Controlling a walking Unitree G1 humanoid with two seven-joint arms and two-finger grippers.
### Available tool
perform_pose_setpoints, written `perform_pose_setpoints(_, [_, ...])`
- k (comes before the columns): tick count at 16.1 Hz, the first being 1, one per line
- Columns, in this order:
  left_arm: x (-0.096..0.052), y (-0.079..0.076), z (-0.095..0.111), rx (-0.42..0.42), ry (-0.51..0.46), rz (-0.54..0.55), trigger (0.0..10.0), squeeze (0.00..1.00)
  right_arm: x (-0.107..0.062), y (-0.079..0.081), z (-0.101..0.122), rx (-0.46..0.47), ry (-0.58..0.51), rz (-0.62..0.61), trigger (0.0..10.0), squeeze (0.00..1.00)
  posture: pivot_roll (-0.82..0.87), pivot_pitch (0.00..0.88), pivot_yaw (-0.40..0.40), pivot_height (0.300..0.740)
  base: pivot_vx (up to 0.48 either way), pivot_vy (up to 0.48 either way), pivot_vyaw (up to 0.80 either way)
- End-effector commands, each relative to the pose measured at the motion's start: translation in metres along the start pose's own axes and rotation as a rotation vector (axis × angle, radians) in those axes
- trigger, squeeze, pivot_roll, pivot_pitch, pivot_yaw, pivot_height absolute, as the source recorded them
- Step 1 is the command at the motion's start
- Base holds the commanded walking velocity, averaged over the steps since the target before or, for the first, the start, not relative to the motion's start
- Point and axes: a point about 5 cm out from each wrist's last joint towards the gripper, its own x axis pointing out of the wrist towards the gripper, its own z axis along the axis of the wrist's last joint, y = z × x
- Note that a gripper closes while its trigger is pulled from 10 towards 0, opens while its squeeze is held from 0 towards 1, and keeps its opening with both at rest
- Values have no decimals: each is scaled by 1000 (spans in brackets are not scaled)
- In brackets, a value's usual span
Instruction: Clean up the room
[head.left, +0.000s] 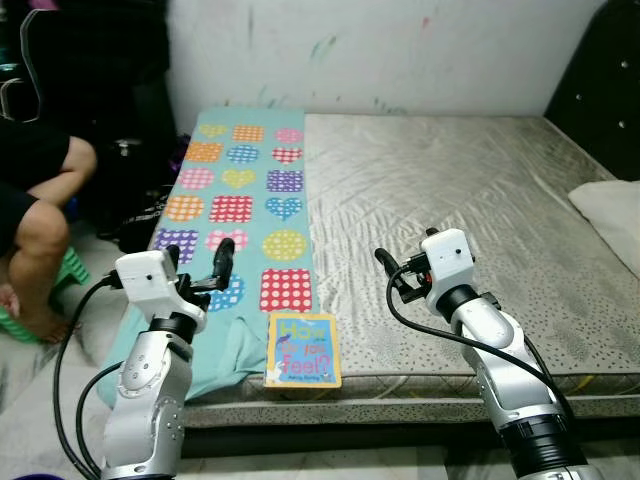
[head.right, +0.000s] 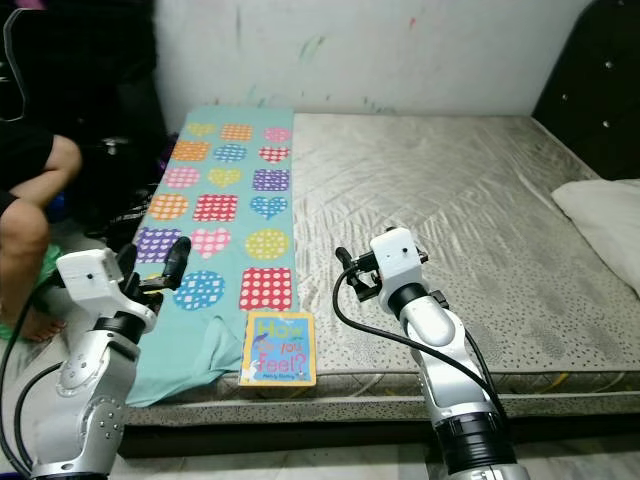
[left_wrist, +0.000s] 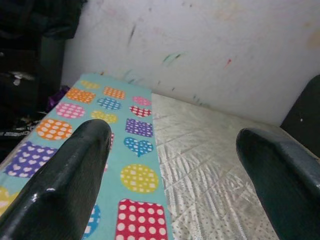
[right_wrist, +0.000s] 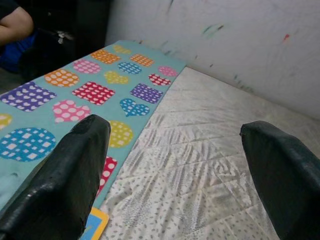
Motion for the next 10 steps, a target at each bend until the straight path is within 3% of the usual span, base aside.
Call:
perform_pose_setpoints(1, [1,0,3,4,-5,-7,10000,0,1,0,2,-8,-8,11,10000,0,-150,0,-13,740,326,0,0])
perform_pose_setpoints(10, [3,-4,2,16,-1,-12,10000,0,-4,-13,-1,4,10,-58,10000,0,-159,0,-15,740,304,0,0])
